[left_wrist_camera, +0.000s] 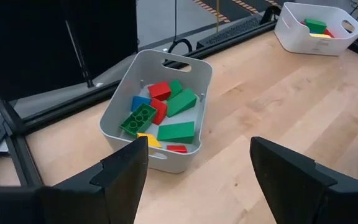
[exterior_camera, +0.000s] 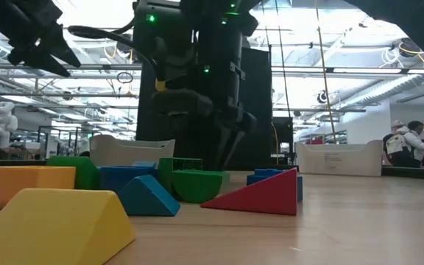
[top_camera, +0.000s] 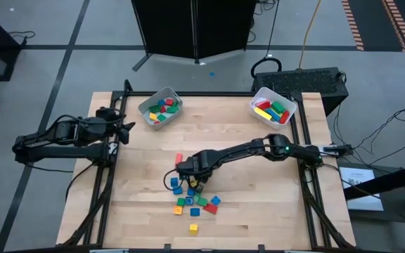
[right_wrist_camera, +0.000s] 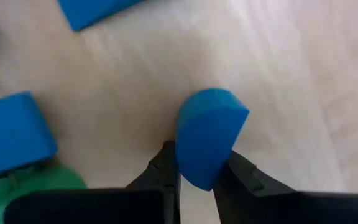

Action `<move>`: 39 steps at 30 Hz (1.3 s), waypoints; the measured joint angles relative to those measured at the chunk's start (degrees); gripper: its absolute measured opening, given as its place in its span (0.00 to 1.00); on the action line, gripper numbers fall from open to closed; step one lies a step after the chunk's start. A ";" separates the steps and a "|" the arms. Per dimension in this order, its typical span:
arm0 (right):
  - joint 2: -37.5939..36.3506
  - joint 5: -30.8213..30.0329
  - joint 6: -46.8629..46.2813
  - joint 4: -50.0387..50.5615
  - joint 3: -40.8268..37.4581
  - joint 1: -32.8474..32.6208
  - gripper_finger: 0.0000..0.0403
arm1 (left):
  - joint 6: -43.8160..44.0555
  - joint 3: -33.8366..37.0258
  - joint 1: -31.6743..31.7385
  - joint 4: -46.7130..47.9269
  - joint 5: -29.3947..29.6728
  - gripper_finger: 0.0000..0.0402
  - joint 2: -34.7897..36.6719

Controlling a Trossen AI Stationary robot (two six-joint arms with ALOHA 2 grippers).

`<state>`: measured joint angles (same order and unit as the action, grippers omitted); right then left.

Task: Sort blocks by size
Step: Put the half cylindrical blue block into the gray bin

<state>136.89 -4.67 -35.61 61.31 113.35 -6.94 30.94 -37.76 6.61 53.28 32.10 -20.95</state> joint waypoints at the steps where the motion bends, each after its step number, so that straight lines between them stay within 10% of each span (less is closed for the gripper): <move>1: 0.11 -0.11 0.38 0.01 0.63 0.57 0.12 | 0.00 0.00 0.01 -0.01 0.00 0.70 -0.02; 14: 0.26 -1.02 14.01 -23.08 13.47 15.33 0.01 | 0.92 0.00 0.02 -0.03 2.07 0.70 0.00; 28: 0.06 13.87 15.17 -39.58 13.65 28.62 0.01 | 1.43 0.00 0.02 -0.04 2.99 0.70 0.00; 39: 2.40 10.72 13.52 -21.35 13.58 20.85 0.41 | 1.77 0.02 0.02 -0.04 2.67 0.70 -0.02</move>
<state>139.29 6.05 -22.09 39.96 126.93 13.91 32.71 -37.74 6.63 53.23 34.77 -20.97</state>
